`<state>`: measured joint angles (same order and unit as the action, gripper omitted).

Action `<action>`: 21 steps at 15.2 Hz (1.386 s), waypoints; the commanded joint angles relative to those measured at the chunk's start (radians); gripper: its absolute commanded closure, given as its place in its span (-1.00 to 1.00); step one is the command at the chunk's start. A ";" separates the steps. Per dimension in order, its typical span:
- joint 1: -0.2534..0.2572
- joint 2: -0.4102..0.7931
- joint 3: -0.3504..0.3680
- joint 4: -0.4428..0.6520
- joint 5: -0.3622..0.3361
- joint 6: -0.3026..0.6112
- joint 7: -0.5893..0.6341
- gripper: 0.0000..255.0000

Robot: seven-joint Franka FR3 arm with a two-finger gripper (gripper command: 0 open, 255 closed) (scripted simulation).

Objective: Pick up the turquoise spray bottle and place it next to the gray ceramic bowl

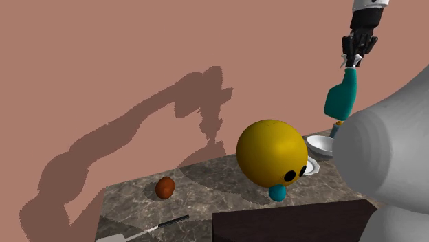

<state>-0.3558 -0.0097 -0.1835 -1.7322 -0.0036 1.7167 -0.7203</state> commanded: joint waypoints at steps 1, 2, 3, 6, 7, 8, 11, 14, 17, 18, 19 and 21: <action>-0.027 0.037 -0.028 0.041 0.007 -0.004 -0.057 1.00; -0.027 0.036 -0.027 0.026 0.007 0.010 -0.057 1.00; -0.027 0.035 -0.027 0.012 0.007 0.023 -0.057 1.00; -0.027 0.034 -0.027 -0.030 0.006 0.064 -0.057 1.00; -0.027 0.034 -0.027 -0.043 0.006 0.077 -0.057 1.00; -0.027 0.035 -0.027 -0.056 0.007 0.090 -0.057 1.00; -0.027 0.037 -0.027 -0.093 0.007 0.130 -0.057 1.00; -0.027 0.042 -0.027 -0.128 0.008 0.170 -0.058 1.00; -0.028 0.048 -0.027 -0.161 0.010 0.209 -0.059 1.00; -0.028 0.051 -0.027 -0.171 0.010 0.222 -0.059 1.00; -0.028 0.054 -0.027 -0.182 0.011 0.235 -0.060 1.00; -0.028 0.060 -0.027 -0.201 0.012 0.261 -0.061 1.00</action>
<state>-0.3837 0.0479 -0.2110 -1.9248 0.0083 1.9654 -0.7810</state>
